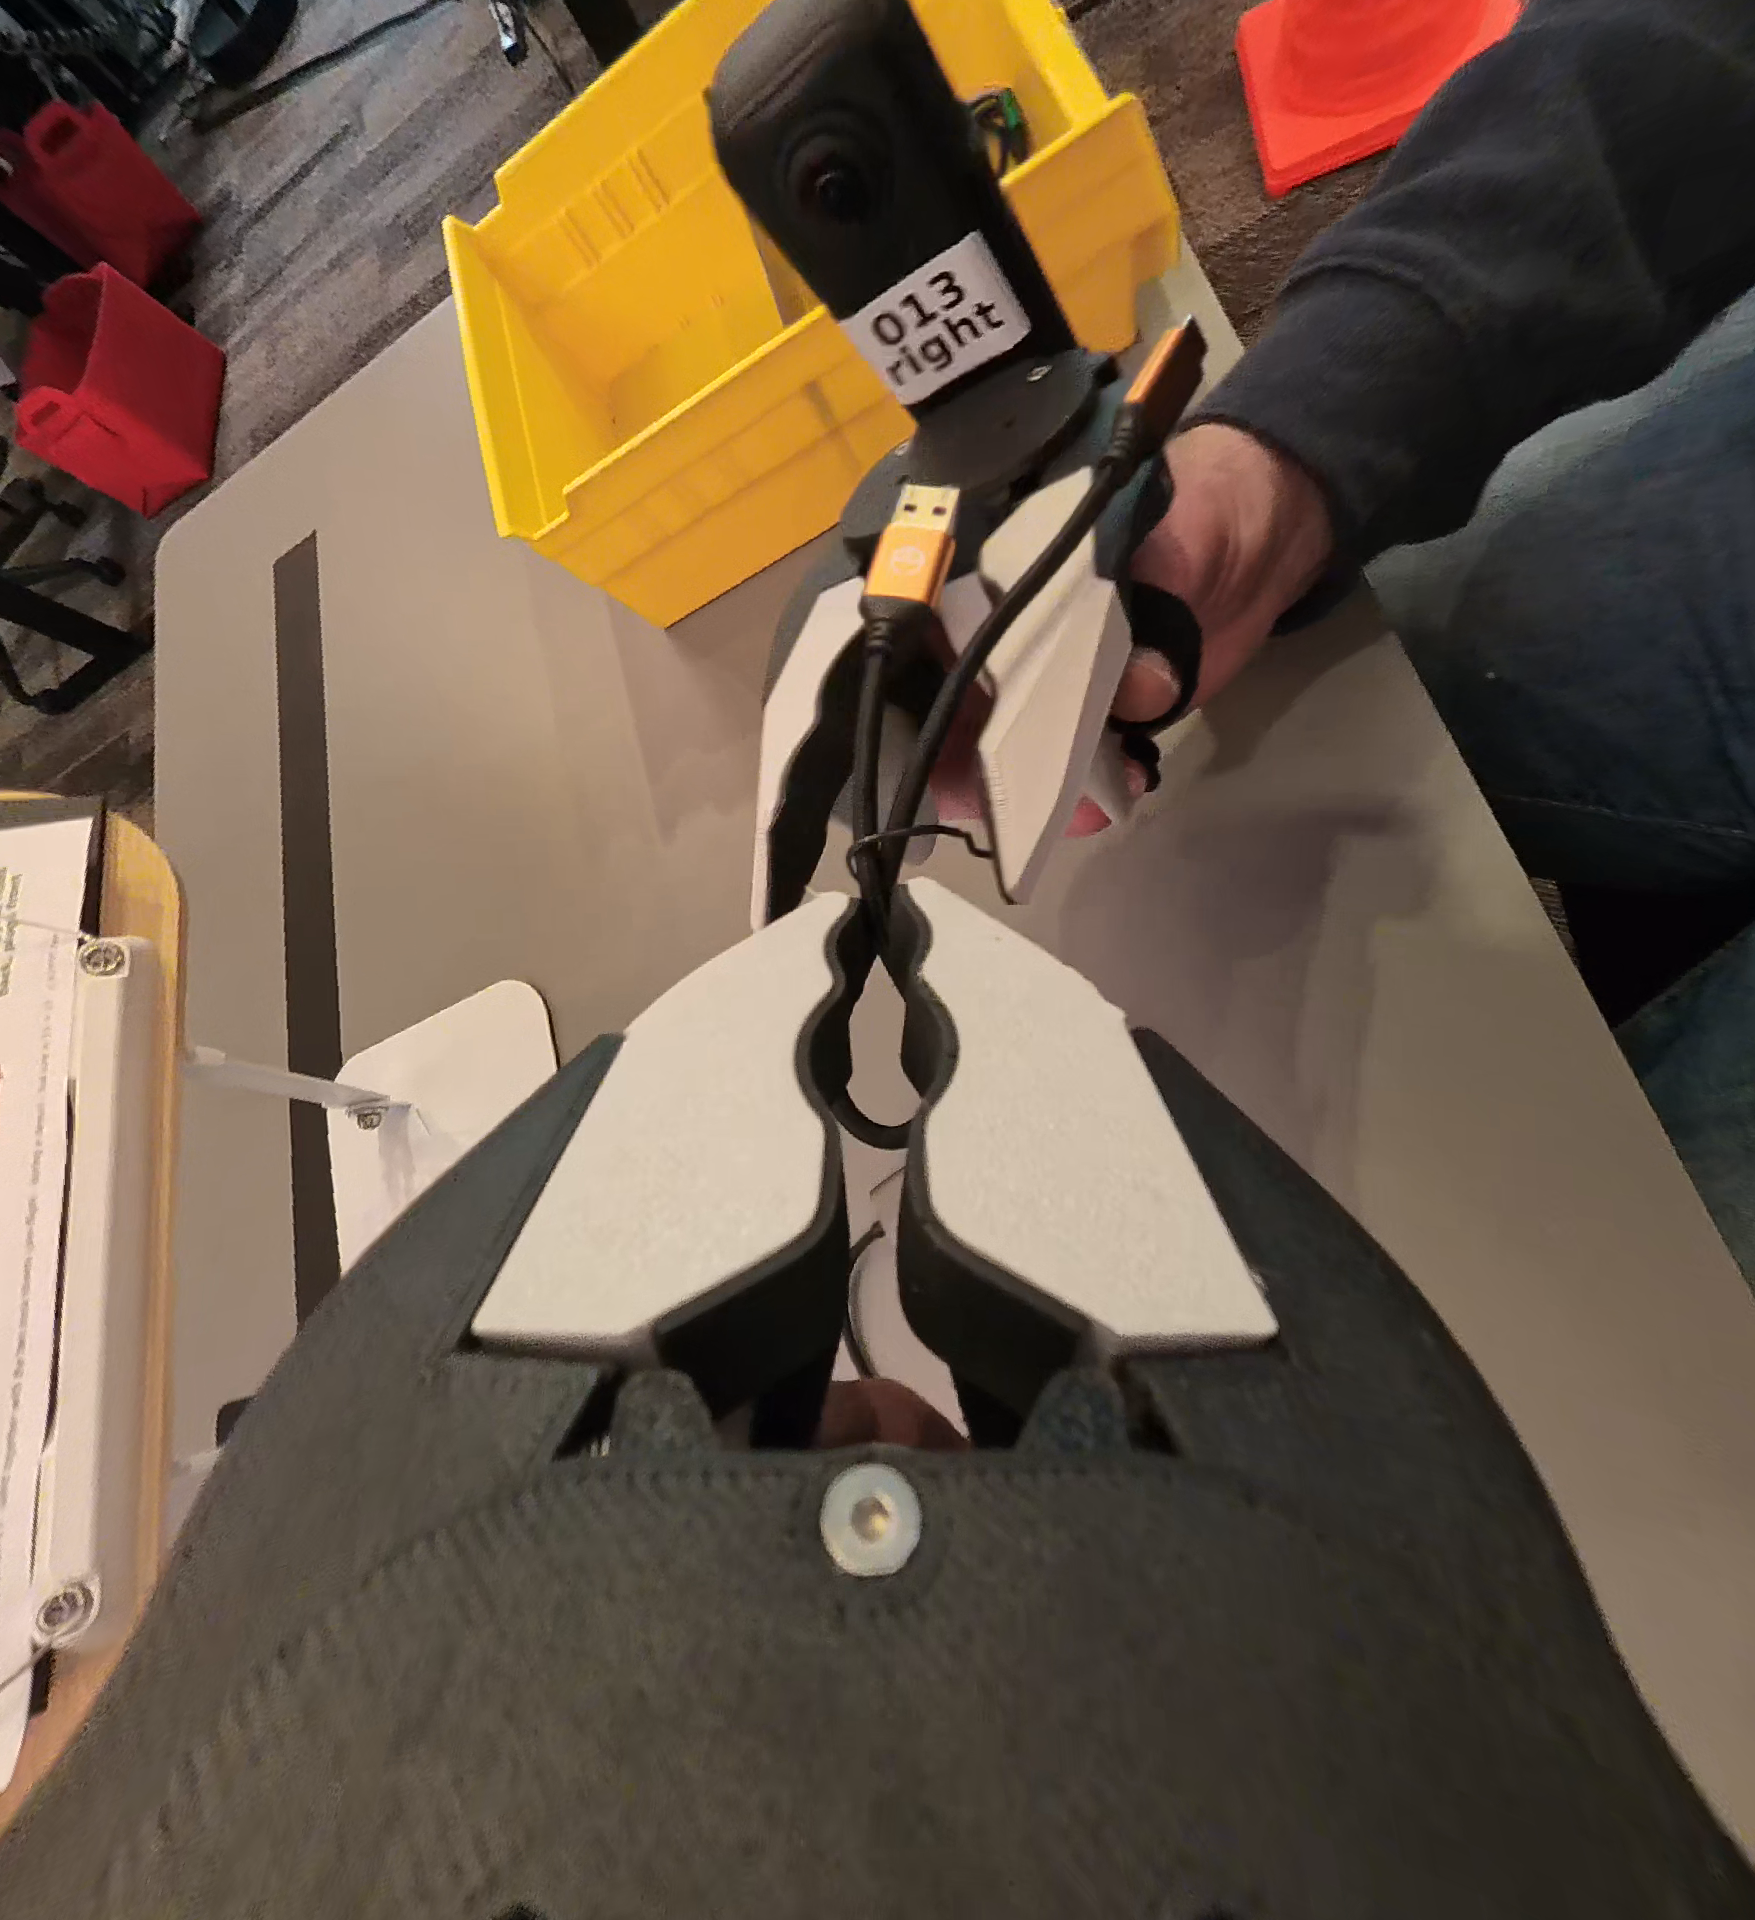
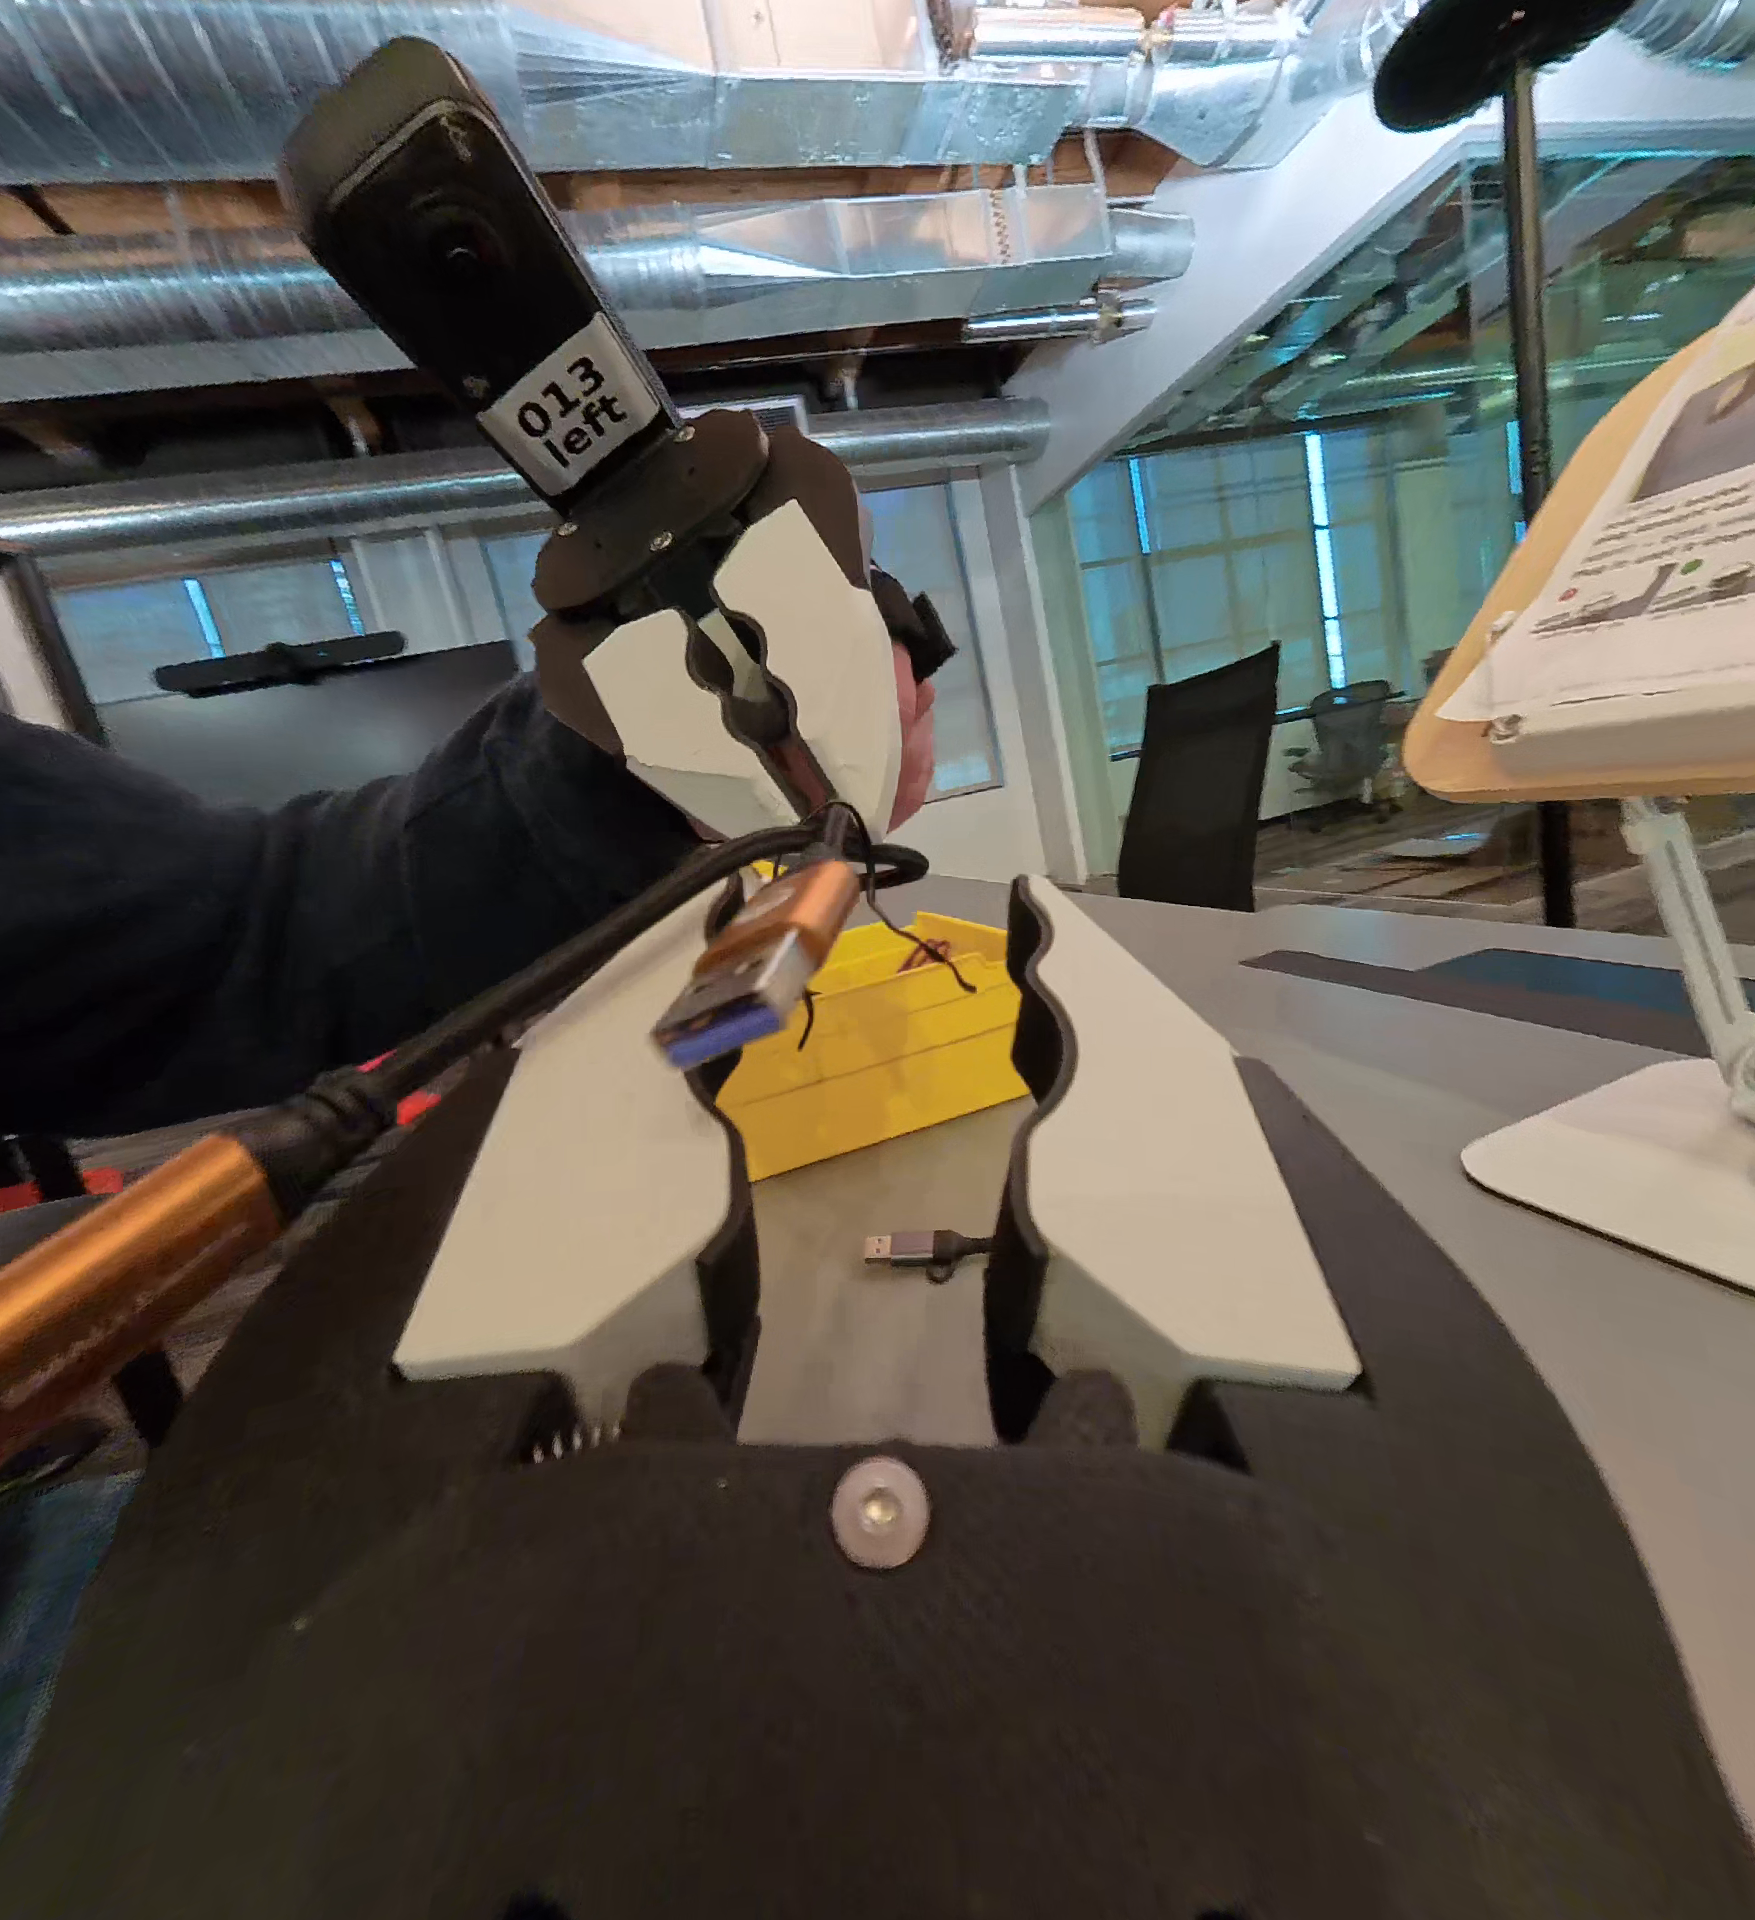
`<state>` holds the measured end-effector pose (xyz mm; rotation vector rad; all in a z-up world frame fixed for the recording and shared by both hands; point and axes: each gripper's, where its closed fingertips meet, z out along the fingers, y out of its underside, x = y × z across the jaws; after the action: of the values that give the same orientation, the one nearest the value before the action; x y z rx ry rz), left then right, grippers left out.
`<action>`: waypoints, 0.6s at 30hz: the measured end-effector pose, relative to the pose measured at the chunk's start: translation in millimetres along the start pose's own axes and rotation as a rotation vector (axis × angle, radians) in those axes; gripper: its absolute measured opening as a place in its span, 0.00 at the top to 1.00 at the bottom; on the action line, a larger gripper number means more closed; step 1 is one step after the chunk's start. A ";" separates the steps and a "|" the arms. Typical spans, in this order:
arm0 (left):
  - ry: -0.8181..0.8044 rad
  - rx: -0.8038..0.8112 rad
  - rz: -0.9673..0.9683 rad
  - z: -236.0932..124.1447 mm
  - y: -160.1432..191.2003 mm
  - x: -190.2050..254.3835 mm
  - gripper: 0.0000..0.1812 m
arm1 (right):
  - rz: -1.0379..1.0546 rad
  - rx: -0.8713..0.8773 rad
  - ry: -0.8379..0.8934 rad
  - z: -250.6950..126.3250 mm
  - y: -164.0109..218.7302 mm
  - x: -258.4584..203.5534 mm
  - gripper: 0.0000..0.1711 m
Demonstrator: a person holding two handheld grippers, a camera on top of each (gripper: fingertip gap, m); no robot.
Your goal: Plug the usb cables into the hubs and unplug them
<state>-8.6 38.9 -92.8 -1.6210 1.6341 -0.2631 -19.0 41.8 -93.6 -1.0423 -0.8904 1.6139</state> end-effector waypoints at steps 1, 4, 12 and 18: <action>0.007 0.002 0.006 0.2 -1.3 0.7 0.98 | 0.005 0.003 -0.021 -0.1 -1.5 -0.8 0.73; 0.025 0.013 0.019 0.2 -5.7 1.7 0.98 | 0.025 0.003 -0.087 -0.5 -2.8 -4.8 0.80; 0.017 0.013 0.018 4.0 -7.6 -1.8 0.98 | 0.040 0.012 -0.129 -2.4 -3.4 -9.6 0.95; 0.014 0.023 0.014 5.4 -8.6 -1.2 0.98 | 0.053 0.017 -0.140 -4.6 -3.1 -11.8 0.98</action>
<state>1.2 40.6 -90.3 -1.5935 1.6460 -0.2855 -11.9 31.4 -90.0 -0.9572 -0.9463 1.7531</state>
